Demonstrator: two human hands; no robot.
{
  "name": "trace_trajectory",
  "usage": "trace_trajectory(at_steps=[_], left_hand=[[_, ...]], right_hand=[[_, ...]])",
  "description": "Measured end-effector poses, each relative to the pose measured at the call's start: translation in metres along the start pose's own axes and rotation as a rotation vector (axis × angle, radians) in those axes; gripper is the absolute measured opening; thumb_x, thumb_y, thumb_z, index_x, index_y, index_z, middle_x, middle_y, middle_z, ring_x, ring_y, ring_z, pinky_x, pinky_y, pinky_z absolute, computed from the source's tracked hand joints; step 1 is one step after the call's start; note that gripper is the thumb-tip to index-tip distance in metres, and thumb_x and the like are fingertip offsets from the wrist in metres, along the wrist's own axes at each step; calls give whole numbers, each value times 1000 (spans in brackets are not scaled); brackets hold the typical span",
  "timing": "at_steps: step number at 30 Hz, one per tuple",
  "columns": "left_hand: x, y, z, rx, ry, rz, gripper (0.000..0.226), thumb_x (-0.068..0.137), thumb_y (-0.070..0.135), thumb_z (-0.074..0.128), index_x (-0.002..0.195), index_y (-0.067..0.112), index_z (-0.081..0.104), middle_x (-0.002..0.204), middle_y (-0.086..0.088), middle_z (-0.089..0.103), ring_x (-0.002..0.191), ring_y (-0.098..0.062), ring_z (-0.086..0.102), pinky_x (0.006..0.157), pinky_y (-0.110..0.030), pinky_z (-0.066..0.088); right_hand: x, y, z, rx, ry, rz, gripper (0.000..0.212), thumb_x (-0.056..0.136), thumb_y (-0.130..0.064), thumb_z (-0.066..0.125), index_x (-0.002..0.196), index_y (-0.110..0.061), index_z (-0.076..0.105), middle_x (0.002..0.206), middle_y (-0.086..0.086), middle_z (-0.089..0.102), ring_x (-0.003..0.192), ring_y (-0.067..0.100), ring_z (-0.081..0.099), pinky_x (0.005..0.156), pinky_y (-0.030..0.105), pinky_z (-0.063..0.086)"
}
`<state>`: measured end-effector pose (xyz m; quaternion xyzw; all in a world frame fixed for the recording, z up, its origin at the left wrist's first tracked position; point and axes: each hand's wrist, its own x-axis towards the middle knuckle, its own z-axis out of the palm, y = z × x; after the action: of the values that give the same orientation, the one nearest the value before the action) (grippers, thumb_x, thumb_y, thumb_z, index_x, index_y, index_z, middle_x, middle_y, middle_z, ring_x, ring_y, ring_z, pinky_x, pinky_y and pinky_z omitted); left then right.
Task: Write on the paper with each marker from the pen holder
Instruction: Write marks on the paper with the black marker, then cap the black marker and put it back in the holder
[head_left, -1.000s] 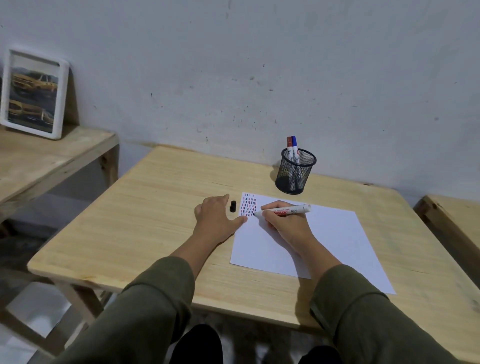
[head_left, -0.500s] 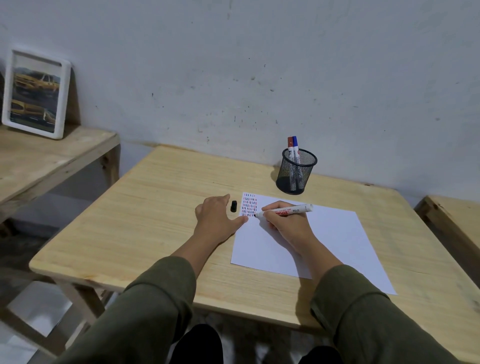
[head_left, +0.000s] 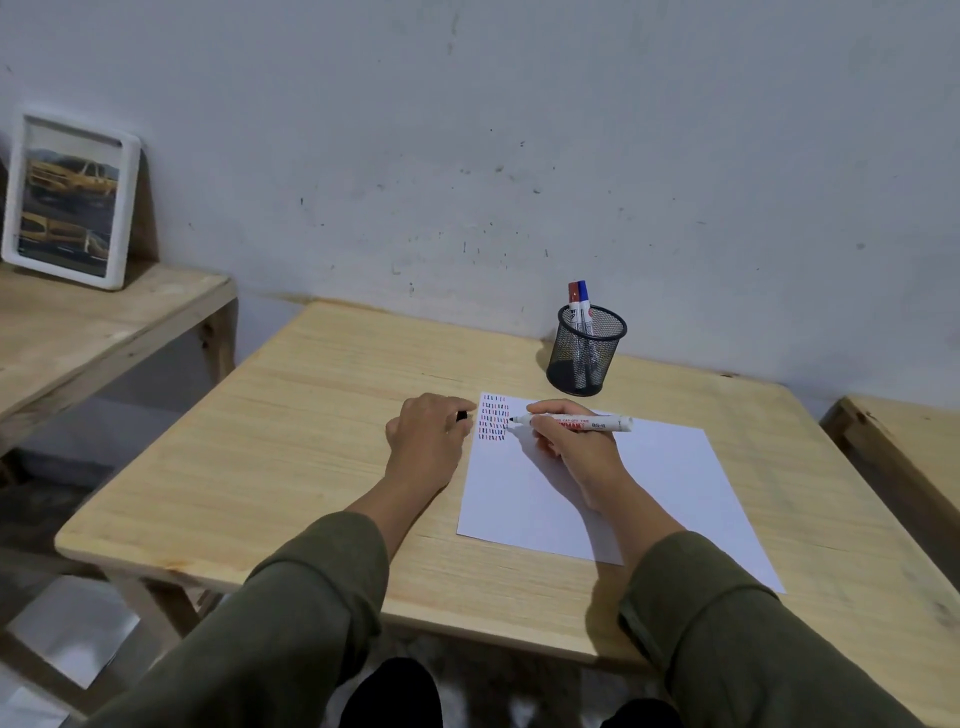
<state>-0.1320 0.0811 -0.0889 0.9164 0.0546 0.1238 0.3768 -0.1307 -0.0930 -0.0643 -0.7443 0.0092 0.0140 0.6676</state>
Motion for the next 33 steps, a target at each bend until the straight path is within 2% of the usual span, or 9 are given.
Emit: trace_trajectory(at_steps=[3,5,9,12,15,16,19,26,33], left_hand=[[1,4,-1,-86,33,-55,21,90,22,53,105,27,67,94,5,72,106,-21,56,95,-41,41],[2,10,-3,-297,80,-133,17,87,18,56,94,28,68,82,8,71,91,-15,66,92,-43,48],[6,36,-8,-592,189,-221,27,88,13,57,79,37,65,86,8,70,59,1,63,83,-43,56],[12,54,-12,-652,193,-175,21,91,11,54,92,27,68,95,-1,68,76,-9,60,77,-34,57],[16,68,-17,-623,174,-106,21,92,11,51,100,22,67,95,0,65,79,-5,55,56,-3,43],[18,71,-17,-627,161,-89,21,92,11,51,100,22,67,95,1,65,81,-6,56,53,-1,41],[22,79,-16,-653,117,-36,21,91,12,52,95,27,66,96,2,68,95,-13,59,64,-9,39],[28,95,-17,-717,40,22,20,90,12,54,95,26,67,97,1,71,98,-14,62,78,-21,43],[29,105,-23,-789,-48,27,21,93,10,50,101,17,68,91,-1,67,81,-6,59,67,-8,44]], right_hand=[[-1,-9,-2,46,-17,-16,7,83,-9,66,84,-13,72,64,3,61,58,13,54,56,21,44],[0,-19,-4,87,-19,-34,5,84,-13,67,82,-11,71,66,4,61,59,14,54,58,24,45],[4,-43,-11,136,-12,-92,8,86,-8,63,84,-11,70,68,7,62,59,16,55,58,25,46],[6,-57,-17,134,-11,-128,12,85,-3,60,88,-12,68,70,9,63,59,15,57,59,25,48],[7,-69,-22,123,-13,-161,11,84,-4,61,84,-12,68,67,6,63,57,13,58,58,24,48],[7,-73,-24,124,-15,-170,11,85,-3,60,82,-12,67,66,5,63,55,11,57,57,23,48],[6,-83,-28,169,-34,-183,15,86,-2,58,76,-10,65,67,9,60,52,9,55,53,19,46],[9,-93,-34,178,-36,-231,14,87,-2,59,75,-8,64,61,3,60,53,10,56,54,19,47],[12,-99,-38,173,-57,-252,15,87,-4,60,73,-9,65,66,9,58,55,12,55,54,20,47]])
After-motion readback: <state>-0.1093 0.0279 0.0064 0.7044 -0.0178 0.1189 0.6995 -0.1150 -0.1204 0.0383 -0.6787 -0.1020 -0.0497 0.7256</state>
